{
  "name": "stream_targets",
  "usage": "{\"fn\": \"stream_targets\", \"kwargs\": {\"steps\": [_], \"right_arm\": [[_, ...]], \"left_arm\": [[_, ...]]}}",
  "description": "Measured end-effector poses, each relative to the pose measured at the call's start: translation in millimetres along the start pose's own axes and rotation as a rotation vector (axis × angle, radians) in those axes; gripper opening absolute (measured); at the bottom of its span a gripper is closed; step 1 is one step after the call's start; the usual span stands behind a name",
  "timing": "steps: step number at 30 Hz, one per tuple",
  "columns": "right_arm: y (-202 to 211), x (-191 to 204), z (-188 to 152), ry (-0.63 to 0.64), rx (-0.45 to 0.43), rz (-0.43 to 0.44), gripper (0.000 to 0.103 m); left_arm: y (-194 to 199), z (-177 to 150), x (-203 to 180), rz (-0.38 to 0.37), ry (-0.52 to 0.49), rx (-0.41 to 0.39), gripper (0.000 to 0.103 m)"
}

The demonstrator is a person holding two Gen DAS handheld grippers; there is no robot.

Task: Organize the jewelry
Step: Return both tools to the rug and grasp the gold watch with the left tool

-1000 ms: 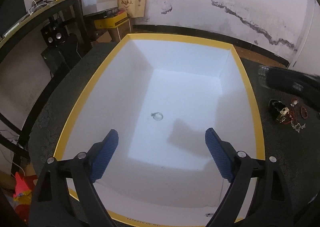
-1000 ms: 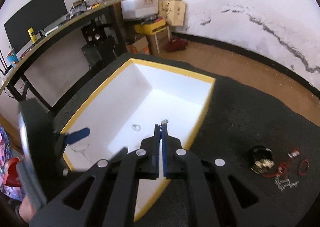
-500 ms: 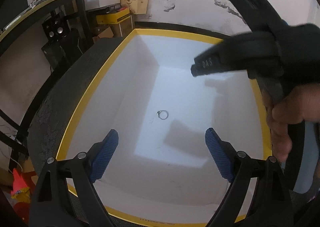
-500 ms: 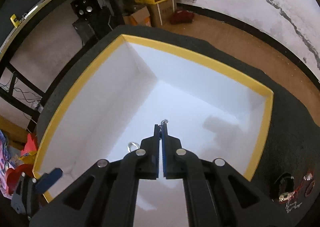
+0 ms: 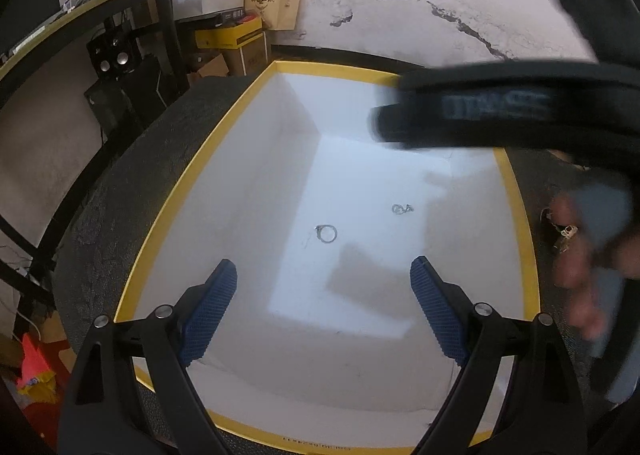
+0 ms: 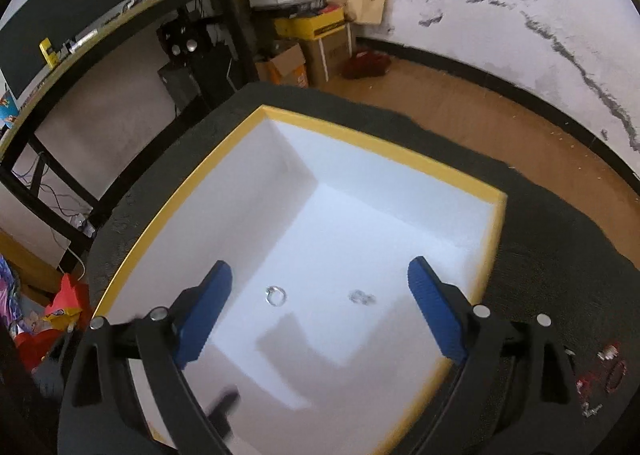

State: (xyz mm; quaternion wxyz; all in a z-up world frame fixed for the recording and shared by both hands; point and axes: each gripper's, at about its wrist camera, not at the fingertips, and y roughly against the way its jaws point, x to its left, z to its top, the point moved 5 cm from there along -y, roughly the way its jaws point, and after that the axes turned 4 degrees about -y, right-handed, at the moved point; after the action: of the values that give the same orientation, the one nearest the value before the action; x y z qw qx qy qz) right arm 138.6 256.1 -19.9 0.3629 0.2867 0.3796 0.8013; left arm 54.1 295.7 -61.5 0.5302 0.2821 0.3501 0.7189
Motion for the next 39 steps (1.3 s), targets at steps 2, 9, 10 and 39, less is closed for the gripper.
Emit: {"fn": "stream_targets", "kwargs": {"steps": [2,9,10,39], "right_arm": [[29.0,-18.9,-11.4,-0.028,-0.051,-0.008,0.088],[138.6,-154.2,-116.4,-0.159,-0.244,-0.253,0.096],[147.3,-178.9,-135.2,-0.196,-0.245,-0.305,0.096],[205.2,-346.7,-232.1,-0.429,-0.264,-0.399,0.096]], "left_arm": [[0.8,2.9,3.6,0.023,0.018,-0.011,0.086],[16.9,16.7,-25.7,-0.005,0.003,-0.092,0.086],[20.9,19.5,-37.6,-0.007,-0.014,-0.109,0.086],[-58.5,-12.4,-303.6,-0.142,-0.342,-0.032,0.088]]}}
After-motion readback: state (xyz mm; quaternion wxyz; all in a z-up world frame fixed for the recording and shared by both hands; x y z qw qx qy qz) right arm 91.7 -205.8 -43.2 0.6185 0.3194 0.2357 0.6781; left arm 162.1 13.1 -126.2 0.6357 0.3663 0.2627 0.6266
